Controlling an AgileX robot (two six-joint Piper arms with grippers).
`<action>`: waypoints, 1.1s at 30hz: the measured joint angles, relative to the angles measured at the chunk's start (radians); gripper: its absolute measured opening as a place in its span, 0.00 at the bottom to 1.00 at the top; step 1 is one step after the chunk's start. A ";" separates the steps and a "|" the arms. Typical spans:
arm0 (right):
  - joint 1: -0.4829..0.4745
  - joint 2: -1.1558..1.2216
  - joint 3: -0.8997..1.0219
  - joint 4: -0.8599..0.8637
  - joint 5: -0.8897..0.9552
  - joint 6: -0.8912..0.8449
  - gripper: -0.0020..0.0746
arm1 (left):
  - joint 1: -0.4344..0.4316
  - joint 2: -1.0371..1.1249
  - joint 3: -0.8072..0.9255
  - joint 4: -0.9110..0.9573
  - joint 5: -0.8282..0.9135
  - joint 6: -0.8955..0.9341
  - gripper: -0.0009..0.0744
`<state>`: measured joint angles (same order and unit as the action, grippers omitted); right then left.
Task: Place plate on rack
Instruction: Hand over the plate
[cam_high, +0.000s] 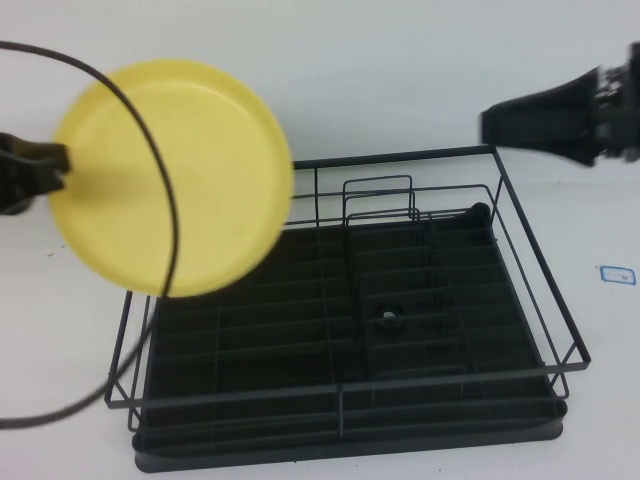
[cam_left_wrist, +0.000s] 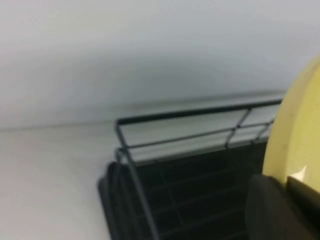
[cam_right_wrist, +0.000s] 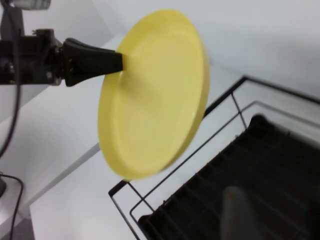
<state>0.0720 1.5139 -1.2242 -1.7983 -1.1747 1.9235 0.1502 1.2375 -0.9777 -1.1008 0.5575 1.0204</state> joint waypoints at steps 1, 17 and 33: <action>0.014 0.018 0.000 0.000 0.007 0.009 0.41 | -0.023 0.003 0.000 0.016 0.000 -0.020 0.02; 0.161 0.205 0.000 0.097 0.131 -0.047 0.58 | -0.220 0.004 0.002 0.017 -0.081 -0.028 0.02; 0.170 0.203 0.000 0.218 0.054 -0.083 0.58 | -0.220 0.004 0.002 0.035 -0.090 -0.030 0.02</action>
<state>0.2417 1.7173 -1.2242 -1.5800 -1.1210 1.8409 -0.0699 1.2417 -0.9758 -1.0653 0.4677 0.9908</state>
